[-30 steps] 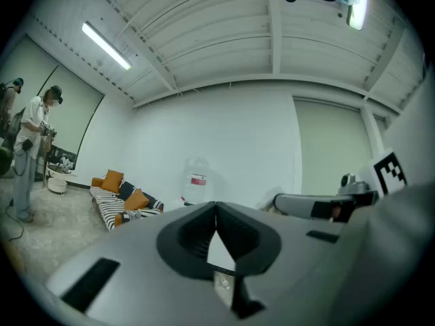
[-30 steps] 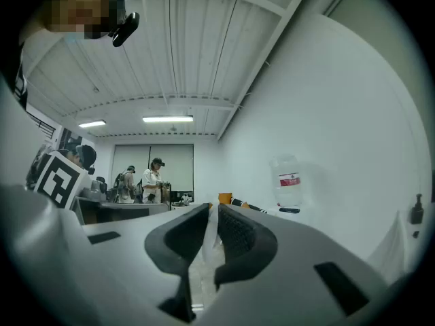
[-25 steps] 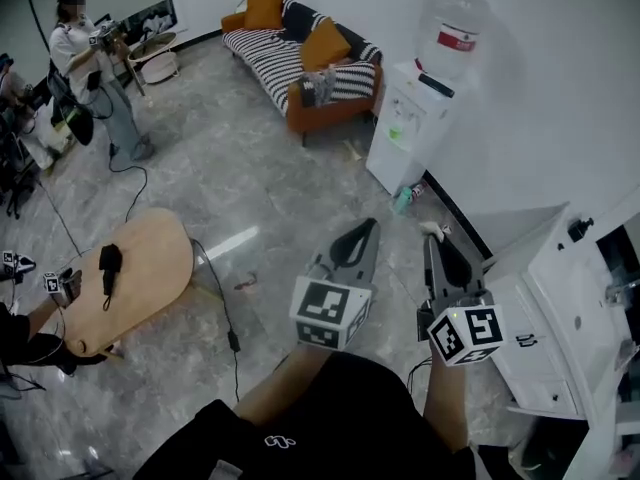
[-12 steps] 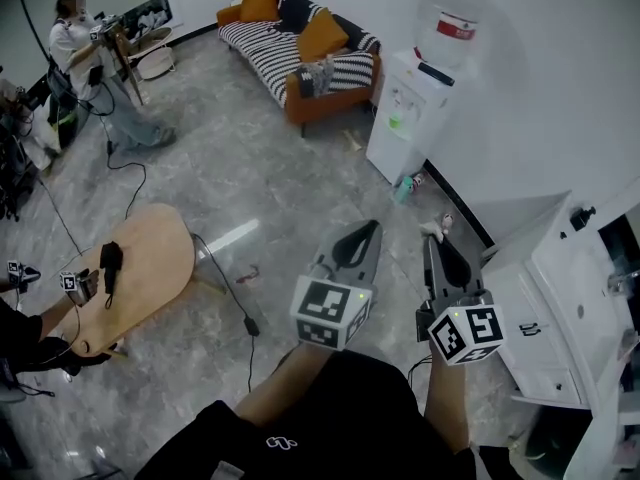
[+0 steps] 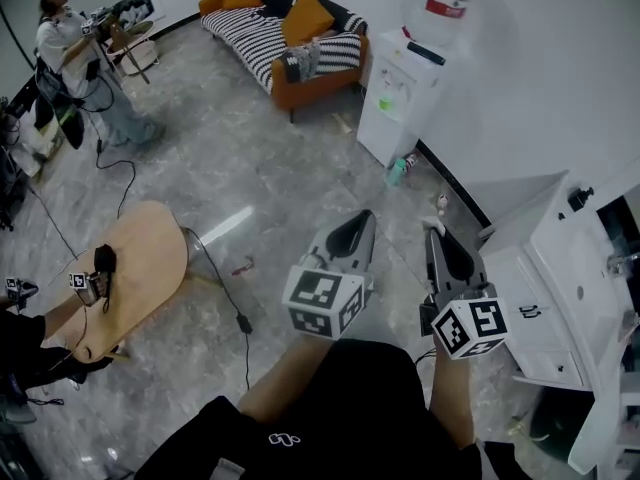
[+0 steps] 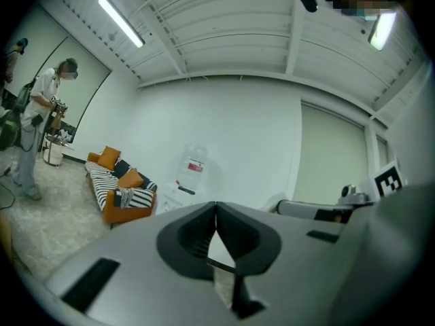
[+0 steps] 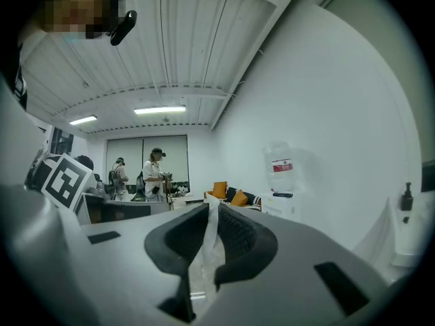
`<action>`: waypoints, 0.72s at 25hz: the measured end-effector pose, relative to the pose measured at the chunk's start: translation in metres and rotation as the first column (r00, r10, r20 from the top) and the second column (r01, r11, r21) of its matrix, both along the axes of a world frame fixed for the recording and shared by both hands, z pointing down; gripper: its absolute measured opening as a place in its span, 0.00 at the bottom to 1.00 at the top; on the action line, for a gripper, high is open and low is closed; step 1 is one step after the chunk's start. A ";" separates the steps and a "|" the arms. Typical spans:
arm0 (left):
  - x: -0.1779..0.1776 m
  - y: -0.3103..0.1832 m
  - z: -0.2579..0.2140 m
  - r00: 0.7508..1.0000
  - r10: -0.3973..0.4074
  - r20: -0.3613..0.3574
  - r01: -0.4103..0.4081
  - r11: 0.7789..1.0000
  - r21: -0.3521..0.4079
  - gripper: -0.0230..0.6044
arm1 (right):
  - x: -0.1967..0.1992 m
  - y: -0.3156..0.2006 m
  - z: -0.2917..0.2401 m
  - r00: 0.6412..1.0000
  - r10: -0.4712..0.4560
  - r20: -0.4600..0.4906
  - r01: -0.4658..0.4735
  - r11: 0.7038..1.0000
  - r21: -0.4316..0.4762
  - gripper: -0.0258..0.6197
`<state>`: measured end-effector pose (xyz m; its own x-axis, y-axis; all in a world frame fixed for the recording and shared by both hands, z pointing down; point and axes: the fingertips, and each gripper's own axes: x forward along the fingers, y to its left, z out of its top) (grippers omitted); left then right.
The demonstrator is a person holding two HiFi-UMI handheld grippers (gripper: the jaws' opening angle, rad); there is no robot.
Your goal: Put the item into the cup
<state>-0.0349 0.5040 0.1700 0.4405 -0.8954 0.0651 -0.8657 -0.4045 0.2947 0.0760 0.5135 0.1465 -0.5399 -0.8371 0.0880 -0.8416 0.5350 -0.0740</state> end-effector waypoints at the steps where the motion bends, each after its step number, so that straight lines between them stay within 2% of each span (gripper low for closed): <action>1: 0.000 -0.005 0.000 1.000 -0.002 -0.002 0.002 1.000 0.001 0.06 | 0.001 -0.005 -0.001 1.000 -0.002 -0.001 0.002 1.000 0.004 0.11; 5: -0.001 -0.029 -0.001 1.000 -0.017 0.011 0.017 1.000 0.007 0.06 | 0.021 -0.041 -0.004 1.000 0.022 0.013 -0.022 0.999 0.026 0.11; 8: -0.010 -0.056 -0.011 0.998 -0.049 0.025 0.048 0.998 0.040 0.06 | 0.039 -0.078 -0.019 0.998 0.051 0.040 -0.053 0.997 0.060 0.11; 14: -0.022 -0.128 -0.025 0.996 -0.078 0.045 0.074 0.994 0.083 0.06 | 0.029 -0.154 -0.023 0.996 0.026 0.087 -0.034 0.995 0.092 0.11; 18: -0.017 -0.181 -0.032 0.997 -0.076 0.026 0.074 0.993 0.093 0.06 | 0.032 -0.206 -0.039 0.998 0.011 0.064 -0.019 0.992 0.125 0.11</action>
<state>-0.0514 0.3228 0.1384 0.3710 -0.9286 -0.0071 -0.9024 -0.3623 0.2333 0.1081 0.3073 0.1077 -0.5285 -0.8474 -0.0517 -0.8453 0.5309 -0.0603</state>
